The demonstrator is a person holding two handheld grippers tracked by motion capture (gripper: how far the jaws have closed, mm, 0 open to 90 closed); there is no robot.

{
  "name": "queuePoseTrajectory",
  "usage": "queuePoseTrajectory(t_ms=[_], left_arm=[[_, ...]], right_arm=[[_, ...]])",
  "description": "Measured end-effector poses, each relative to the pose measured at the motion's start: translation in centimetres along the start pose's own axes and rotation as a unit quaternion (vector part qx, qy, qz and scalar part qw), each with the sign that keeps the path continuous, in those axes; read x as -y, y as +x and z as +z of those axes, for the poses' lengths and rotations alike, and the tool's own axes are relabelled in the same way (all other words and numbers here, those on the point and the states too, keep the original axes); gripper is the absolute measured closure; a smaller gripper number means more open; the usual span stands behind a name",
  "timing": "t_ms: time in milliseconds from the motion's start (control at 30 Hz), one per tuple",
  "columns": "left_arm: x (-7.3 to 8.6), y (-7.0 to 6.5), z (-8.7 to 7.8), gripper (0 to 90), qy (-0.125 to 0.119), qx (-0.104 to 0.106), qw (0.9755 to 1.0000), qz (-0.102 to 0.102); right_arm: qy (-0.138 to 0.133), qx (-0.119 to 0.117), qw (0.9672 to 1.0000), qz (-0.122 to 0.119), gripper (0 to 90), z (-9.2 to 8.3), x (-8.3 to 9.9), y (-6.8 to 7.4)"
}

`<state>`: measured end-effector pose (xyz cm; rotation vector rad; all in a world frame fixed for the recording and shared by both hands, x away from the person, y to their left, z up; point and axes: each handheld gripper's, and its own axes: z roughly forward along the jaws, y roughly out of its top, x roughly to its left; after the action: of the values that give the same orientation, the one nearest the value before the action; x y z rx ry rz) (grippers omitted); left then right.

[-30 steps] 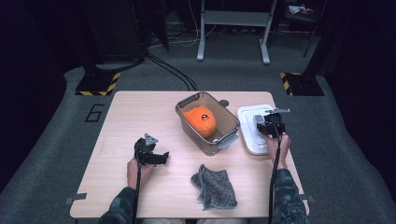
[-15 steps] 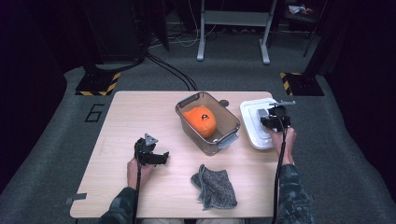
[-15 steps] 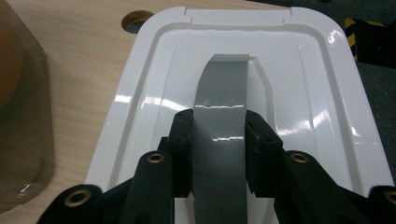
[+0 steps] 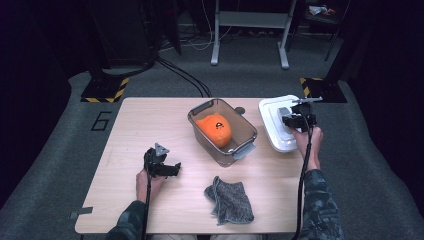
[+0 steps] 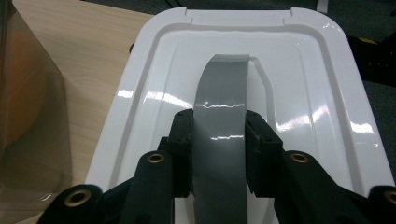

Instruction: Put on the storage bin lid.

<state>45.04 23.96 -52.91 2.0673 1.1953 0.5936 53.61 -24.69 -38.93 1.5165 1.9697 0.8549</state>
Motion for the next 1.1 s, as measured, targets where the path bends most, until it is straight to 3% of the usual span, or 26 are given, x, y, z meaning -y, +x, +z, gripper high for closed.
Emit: queuePoseTrajectory(t_ms=[567,1100], left_arm=[[0.0,0.1,0.0,6.0,0.005,0.0,1.0,0.004],[0.0,0.1,0.0,6.0,0.002,-0.001,1.0,0.001]], right_arm=[[-0.023,-0.035,0.999,-0.018,67.3,-2.9,-2.7,0.9],[-0.032,-0.094,0.9936,-0.053,67.3,-3.5,-4.3,4.5]])
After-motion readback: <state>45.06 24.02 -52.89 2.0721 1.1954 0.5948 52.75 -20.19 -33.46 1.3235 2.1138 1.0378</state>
